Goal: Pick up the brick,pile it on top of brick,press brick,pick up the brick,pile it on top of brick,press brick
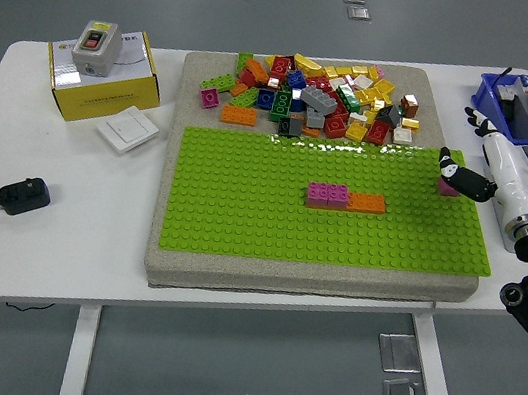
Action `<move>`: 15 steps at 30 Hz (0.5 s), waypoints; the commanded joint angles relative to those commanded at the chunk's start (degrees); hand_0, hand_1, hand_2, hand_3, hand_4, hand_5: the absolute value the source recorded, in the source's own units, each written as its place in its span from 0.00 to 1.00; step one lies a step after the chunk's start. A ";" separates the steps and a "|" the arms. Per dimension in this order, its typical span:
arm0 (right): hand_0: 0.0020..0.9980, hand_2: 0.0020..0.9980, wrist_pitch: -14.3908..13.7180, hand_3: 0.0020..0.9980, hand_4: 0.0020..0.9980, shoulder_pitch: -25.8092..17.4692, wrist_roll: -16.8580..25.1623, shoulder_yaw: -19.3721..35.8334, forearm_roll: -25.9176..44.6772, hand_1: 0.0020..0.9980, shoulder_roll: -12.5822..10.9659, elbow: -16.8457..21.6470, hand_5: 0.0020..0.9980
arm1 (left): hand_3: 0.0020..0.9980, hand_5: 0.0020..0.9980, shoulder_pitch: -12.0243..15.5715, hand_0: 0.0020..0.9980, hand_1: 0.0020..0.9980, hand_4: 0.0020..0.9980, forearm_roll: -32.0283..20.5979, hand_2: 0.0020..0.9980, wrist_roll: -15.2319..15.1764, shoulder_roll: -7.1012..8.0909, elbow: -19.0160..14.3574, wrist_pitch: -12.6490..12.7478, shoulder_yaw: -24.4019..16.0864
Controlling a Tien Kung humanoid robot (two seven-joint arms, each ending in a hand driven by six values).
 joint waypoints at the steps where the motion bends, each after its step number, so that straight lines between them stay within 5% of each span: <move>1: 0.85 0.93 0.15 0.95 0.53 0.47 -0.25 -0.83 -1.08 0.89 0.07 -0.97 0.34 | 0.64 0.58 -0.03 0.67 0.66 0.36 0.06 0.65 -0.03 -0.04 0.00 -0.02 -0.05; 8: 0.88 0.96 2.06 0.99 0.53 4.23 -1.82 -4.98 -9.44 0.91 1.74 -9.54 0.30 | 0.64 0.58 -0.37 0.67 0.66 0.36 0.73 0.65 0.17 -0.22 0.00 -0.15 -0.53; 10: 0.95 1.00 3.90 1.00 0.54 5.00 -3.36 -6.67 -11.75 1.00 1.37 -11.81 0.29 | 0.64 0.57 -0.38 0.67 0.66 0.36 0.64 0.65 0.19 -0.23 0.00 -0.16 -0.50; 15: 0.95 1.00 9.19 1.00 0.54 6.91 -7.40 -12.08 -17.04 1.00 0.56 -16.73 0.29 | 0.64 0.57 -0.20 0.67 0.66 0.36 0.75 0.65 0.41 -0.13 0.00 -0.10 -0.82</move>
